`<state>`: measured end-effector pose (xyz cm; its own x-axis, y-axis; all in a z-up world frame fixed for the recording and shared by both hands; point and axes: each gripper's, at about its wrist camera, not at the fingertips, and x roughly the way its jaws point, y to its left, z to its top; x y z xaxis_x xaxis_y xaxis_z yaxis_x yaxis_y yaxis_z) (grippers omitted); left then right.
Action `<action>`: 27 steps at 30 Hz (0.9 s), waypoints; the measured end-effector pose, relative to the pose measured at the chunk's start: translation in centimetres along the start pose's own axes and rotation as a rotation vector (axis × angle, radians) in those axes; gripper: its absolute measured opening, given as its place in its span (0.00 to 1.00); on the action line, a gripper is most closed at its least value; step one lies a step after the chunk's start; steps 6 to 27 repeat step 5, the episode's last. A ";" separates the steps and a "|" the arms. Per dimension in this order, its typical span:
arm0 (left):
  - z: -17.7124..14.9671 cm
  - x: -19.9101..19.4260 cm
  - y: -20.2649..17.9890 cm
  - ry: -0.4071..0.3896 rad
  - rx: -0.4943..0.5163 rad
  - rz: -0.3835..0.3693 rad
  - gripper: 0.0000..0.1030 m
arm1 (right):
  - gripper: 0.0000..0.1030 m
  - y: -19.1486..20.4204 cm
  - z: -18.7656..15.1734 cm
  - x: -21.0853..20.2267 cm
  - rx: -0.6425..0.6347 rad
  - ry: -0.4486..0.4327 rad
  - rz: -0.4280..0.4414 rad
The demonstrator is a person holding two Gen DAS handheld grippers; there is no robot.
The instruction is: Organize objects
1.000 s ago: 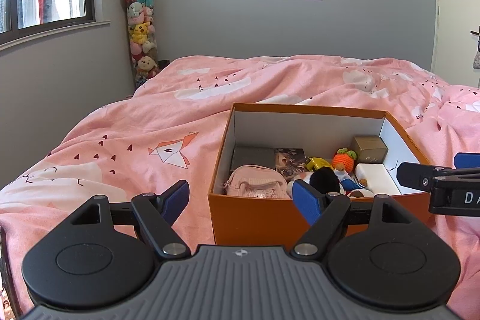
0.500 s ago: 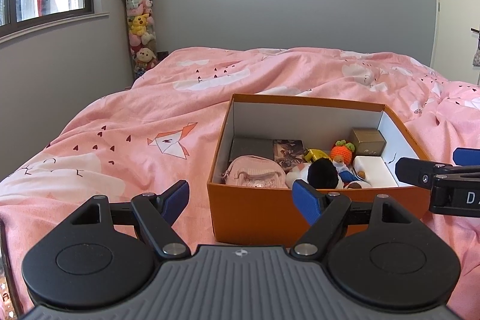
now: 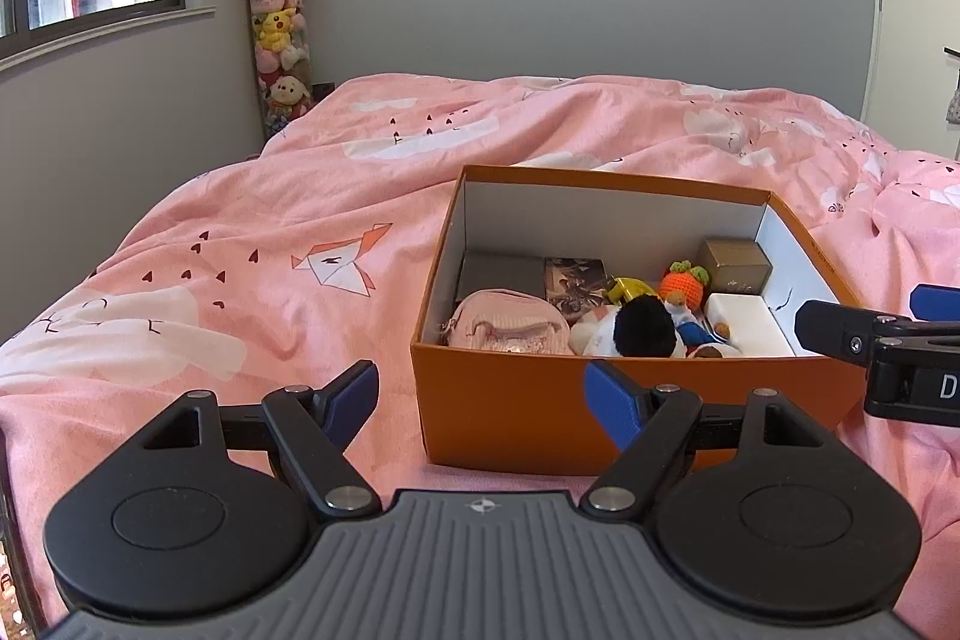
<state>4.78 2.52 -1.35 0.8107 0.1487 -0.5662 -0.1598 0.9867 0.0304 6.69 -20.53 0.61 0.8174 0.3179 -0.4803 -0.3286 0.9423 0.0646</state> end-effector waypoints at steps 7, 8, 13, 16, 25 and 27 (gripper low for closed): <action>0.0 0.0 0.0 0.002 -0.002 0.005 0.89 | 0.99 0.0 0.0 0.0 0.000 0.001 0.000; 0.0 0.0 0.0 0.002 -0.002 0.005 0.89 | 0.99 0.0 0.0 0.0 0.000 0.001 0.000; 0.0 0.0 0.0 0.002 -0.002 0.005 0.89 | 0.99 0.0 0.0 0.0 0.000 0.001 0.000; 0.0 0.0 0.0 0.002 -0.002 0.005 0.89 | 0.99 0.0 0.0 0.0 0.000 0.001 0.000; 0.0 0.0 0.0 0.002 -0.002 0.005 0.89 | 0.99 0.0 0.0 0.0 0.000 0.001 0.000; 0.0 0.0 0.0 0.002 -0.002 0.005 0.89 | 0.99 0.0 0.0 0.0 0.000 0.001 0.000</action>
